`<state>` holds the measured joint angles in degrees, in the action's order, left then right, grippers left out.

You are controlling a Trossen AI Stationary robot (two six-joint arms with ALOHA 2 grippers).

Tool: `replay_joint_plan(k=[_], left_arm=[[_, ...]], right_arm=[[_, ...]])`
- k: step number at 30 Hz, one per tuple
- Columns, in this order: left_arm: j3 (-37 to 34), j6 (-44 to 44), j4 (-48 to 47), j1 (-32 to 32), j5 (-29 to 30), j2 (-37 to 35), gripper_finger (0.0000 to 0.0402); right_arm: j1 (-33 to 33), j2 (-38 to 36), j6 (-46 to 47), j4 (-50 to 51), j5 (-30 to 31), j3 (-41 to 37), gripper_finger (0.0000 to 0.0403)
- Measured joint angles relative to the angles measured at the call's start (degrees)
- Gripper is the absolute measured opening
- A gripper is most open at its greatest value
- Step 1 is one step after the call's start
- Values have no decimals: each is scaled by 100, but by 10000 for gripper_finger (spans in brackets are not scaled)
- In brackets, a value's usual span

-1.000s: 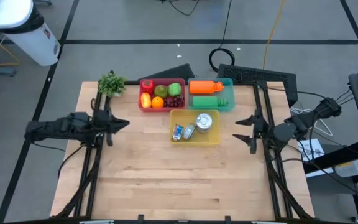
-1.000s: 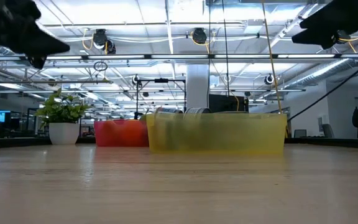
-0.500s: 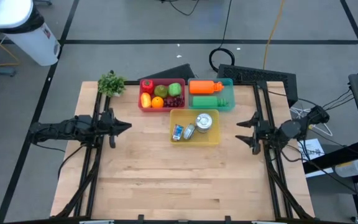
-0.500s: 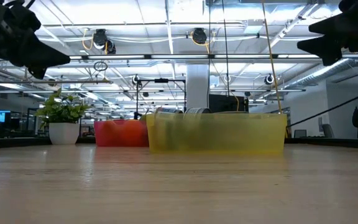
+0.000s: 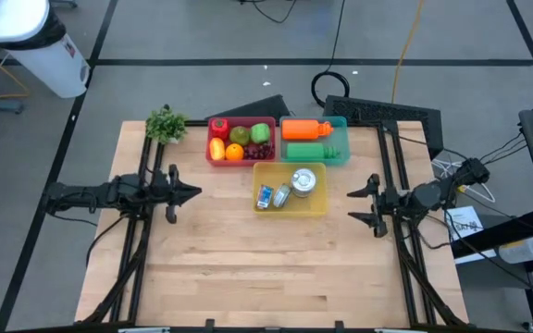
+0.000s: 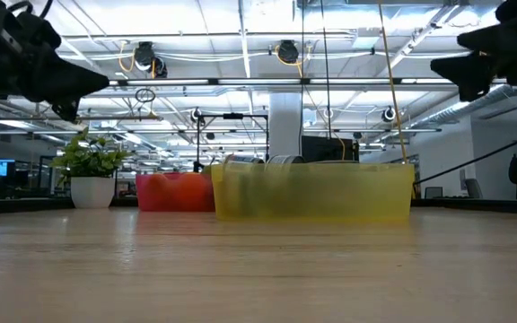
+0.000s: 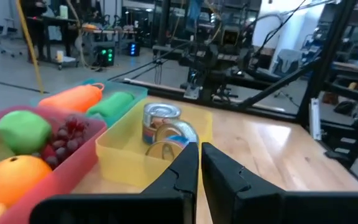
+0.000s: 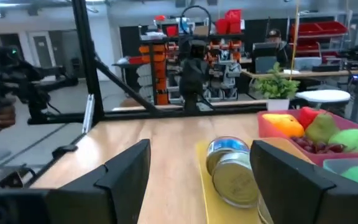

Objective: Pick & Place Food Item
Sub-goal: Return to Home Position

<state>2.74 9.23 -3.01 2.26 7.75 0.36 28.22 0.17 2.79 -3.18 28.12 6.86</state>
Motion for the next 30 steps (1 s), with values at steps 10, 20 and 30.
replay_joint_plan(k=[10,20,30], left_arm=[[-22,-55,22,0,-181,0,26],[-24,-183,31,0,-180,0,26],[-28,-575,33,0,-175,0,26]], right_arm=[[-12,-3,-272,-575,-286,-501,259],[-12,-1,-654,-379,-270,-516,261],[-12,2,-665,-359,-273,-523,262]])
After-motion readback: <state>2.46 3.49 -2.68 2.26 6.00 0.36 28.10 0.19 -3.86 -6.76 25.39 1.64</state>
